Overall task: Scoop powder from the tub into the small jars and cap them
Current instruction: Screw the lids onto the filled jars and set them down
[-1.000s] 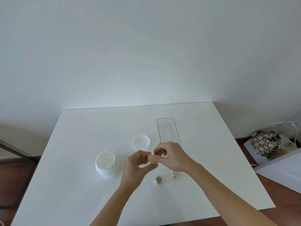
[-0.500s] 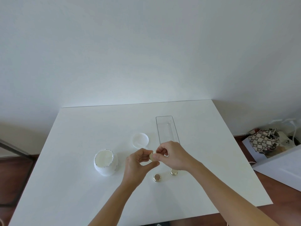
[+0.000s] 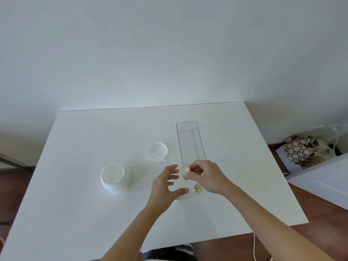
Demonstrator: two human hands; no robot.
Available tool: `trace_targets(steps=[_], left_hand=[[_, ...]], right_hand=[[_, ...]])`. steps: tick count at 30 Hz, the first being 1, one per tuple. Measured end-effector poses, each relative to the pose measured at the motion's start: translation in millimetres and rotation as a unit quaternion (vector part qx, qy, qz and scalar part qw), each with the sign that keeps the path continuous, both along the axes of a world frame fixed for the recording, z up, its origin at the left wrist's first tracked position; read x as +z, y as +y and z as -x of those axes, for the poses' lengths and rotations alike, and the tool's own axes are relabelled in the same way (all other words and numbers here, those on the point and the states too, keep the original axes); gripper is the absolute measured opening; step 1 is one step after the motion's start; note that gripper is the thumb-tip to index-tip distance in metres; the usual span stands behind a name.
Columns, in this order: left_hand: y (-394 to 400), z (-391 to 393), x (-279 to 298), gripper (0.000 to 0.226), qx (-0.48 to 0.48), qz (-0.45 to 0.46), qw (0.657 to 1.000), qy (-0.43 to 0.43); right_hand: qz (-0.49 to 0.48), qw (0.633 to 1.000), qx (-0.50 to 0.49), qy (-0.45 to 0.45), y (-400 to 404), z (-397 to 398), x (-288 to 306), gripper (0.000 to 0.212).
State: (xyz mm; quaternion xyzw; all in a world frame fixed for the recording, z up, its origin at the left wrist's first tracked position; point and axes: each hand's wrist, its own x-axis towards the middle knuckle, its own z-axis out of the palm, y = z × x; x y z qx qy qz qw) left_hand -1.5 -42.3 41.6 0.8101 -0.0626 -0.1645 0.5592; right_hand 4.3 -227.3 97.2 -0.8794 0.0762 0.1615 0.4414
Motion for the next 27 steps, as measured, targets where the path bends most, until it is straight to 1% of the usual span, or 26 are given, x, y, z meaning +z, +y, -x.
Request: trace_targets(steps=[4,7,9,14,16,20,24,27], left_hand=[[1.5,-0.2,-20.3,0.075,-0.072,-0.101,0.992,0.023],[1.2,1.1,-35.4,0.072,-0.128,-0.162,0.978,0.037],[-0.9,2.9,-42.2,0.068,-0.148,-0.190,0.970,0.037],[-6.0,5.8,-53.2,0.052,-0.140,-0.225,0.964,0.016],[-6.9,5.7,-56.0,0.047,-0.129,-0.232,0.964,0.009],[-8.3,5.6,-59.7,0.041,-0.115,-0.240,0.964,-0.001],[-9.5,5.8,-62.6,0.037,-0.107,-0.247,0.963,-0.014],[-9.7,7.1,-64.5,0.035,-0.106,-0.252,0.962,-0.024]], right_hand=[[0.049,0.997,-0.043,-0.050,-25.4,-15.6,-7.9,0.015],[0.081,0.993,-0.043,-0.076,-40.3,-30.6,-17.1,0.017],[0.107,0.991,-0.024,-0.082,-45.5,-40.0,-25.8,0.020],[0.206,0.973,0.055,-0.085,-41.8,-60.1,-45.4,0.021],[0.256,0.958,0.094,-0.088,-39.4,-68.1,-51.4,0.021],[0.361,0.913,0.164,-0.094,-37.7,-82.9,-62.7,0.016],[0.420,0.878,0.209,-0.093,-38.6,-94.2,-70.9,0.013],[0.436,0.863,0.238,-0.090,-37.6,-99.7,-75.9,0.013]])
